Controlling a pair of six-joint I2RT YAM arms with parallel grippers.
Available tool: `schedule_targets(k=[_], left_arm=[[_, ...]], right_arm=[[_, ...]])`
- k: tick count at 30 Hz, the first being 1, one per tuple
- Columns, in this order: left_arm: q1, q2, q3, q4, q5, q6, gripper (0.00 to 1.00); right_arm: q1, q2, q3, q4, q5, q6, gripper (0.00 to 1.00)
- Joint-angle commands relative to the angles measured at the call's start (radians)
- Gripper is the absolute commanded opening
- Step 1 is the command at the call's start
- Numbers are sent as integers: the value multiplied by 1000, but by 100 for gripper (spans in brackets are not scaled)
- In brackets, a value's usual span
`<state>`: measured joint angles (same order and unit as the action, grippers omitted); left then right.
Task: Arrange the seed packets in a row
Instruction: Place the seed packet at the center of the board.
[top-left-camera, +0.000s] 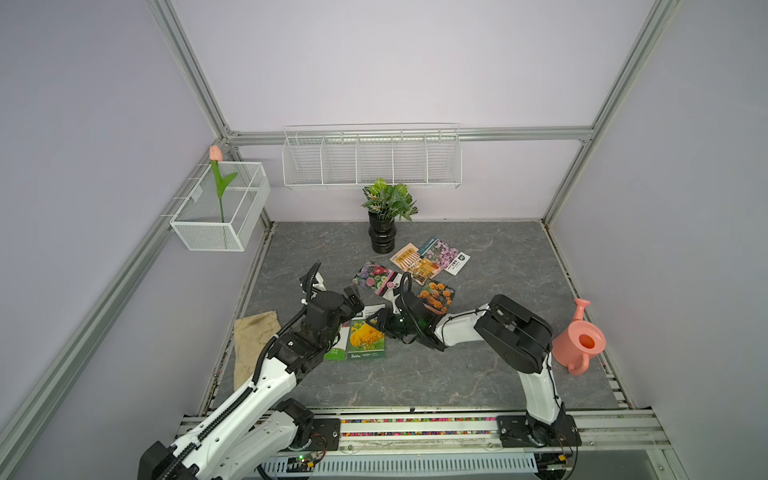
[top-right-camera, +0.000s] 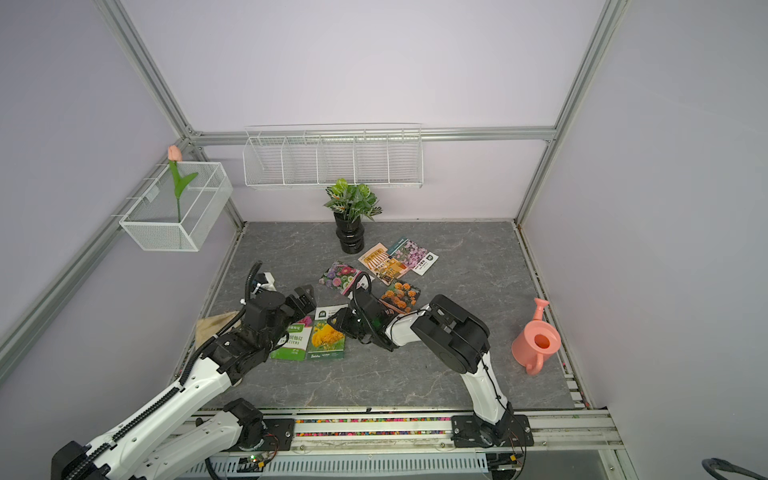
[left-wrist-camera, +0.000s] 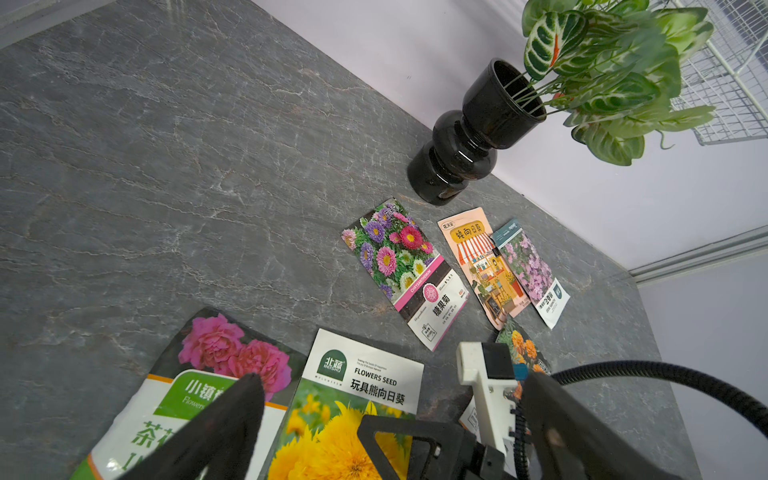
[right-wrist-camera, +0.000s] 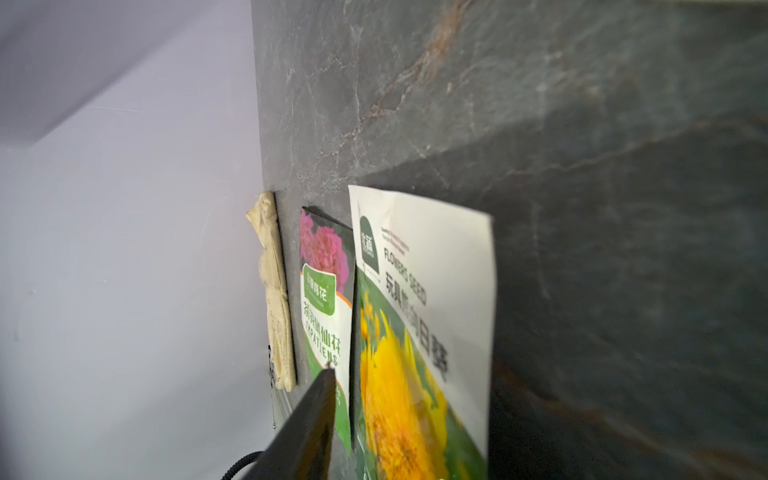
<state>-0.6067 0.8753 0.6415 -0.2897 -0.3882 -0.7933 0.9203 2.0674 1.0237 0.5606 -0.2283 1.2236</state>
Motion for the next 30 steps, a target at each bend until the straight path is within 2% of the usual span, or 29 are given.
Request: schedule_targets(k=[1, 9, 15, 21, 27, 30], left_arm=[[6, -3, -8, -9, -4, -20, 100], [6, -4, -9, -6, 0, -22, 100], [6, -4, -11, -4, 7, -22, 100], [7, -3, -11, -4, 12, -22, 100], [7, 4, -11, 2, 18, -21, 99], [6, 19, -11, 18, 40, -21, 99]], right_arm=[[14, -33, -2, -141, 25, -9, 48], [25, -50, 13, -204, 42, -24, 56], [25, -43, 47, -241, 27, -66, 67], [25, -45, 75, -338, 31, -83, 71], [21, -122, 139, -668, 191, -201, 82], [-11, -179, 141, -770, 266, -279, 83]])
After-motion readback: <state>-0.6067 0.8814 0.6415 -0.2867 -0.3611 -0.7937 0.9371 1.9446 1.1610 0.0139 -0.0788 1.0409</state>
